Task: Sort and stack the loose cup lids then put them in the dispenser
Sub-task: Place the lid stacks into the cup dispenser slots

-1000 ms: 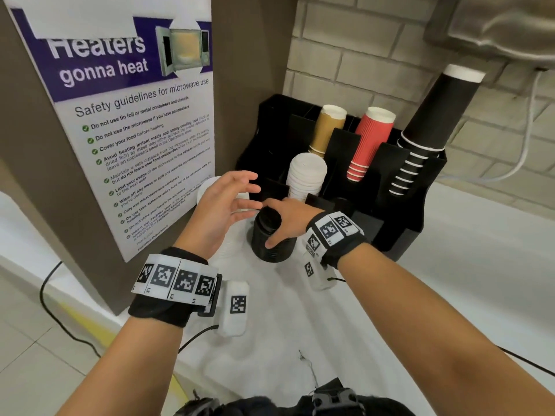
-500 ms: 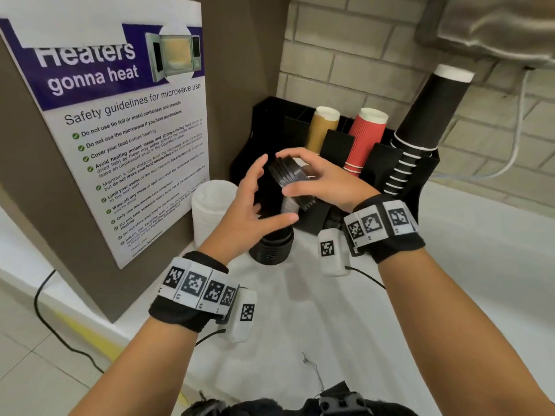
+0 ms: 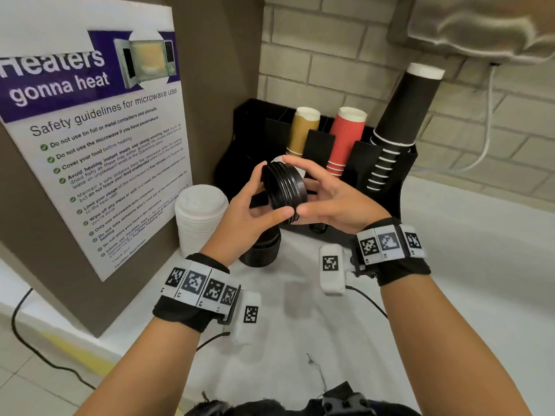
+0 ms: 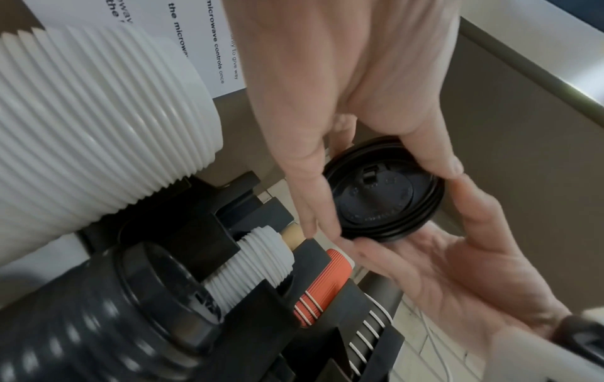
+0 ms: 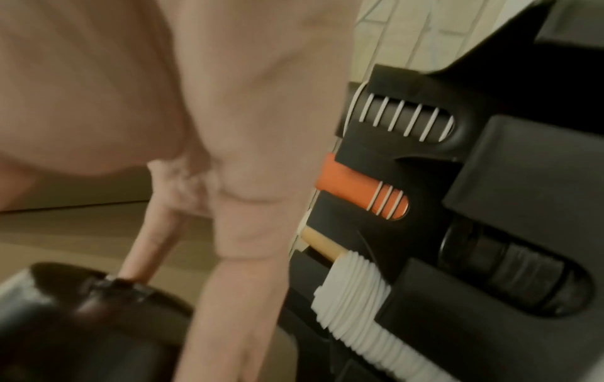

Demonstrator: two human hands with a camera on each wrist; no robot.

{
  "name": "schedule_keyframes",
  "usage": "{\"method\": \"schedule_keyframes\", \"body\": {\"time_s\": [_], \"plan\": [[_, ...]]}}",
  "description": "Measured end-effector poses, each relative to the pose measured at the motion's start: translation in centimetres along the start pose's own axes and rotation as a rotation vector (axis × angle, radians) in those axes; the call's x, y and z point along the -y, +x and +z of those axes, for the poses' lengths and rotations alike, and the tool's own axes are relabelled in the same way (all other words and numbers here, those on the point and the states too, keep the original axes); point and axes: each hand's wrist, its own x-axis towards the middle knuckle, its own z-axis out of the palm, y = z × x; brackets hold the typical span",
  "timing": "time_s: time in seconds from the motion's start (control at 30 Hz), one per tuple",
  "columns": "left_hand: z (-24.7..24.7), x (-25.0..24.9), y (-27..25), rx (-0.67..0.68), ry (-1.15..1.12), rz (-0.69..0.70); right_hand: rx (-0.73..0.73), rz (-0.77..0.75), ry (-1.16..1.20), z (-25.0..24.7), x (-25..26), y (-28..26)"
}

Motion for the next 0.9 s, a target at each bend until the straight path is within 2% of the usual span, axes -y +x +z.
{"method": "schedule_keyframes", "body": {"time_s": [0.13,0.3,0.7,0.77,0.9], "plan": [[0.2,-0.3,0.0,0.054,-0.089,-0.063,-0.035,-0.036,-0.219,-0.1,-0.1,-0.2],[0.6,0.0,0.1,0.060,-0.129,-0.128,-0.103,-0.085,-0.423,0.3,0.5,0.1],[0.9,-0.4,0.5,0.029,-0.098,-0.174,-0.249,-0.203,-0.508,0.7,0.1,0.8],[0.6,-0.6,0.6,-0.031,-0.098,-0.185,-0.320,-0.209,-0.494,-0.2,0.0,1.2],[-0.6,-1.1,0.3,-0.141,-0.128,-0.178,-0.608,-0.152,-0.564,-4.0,-0.6,1.6]]}}
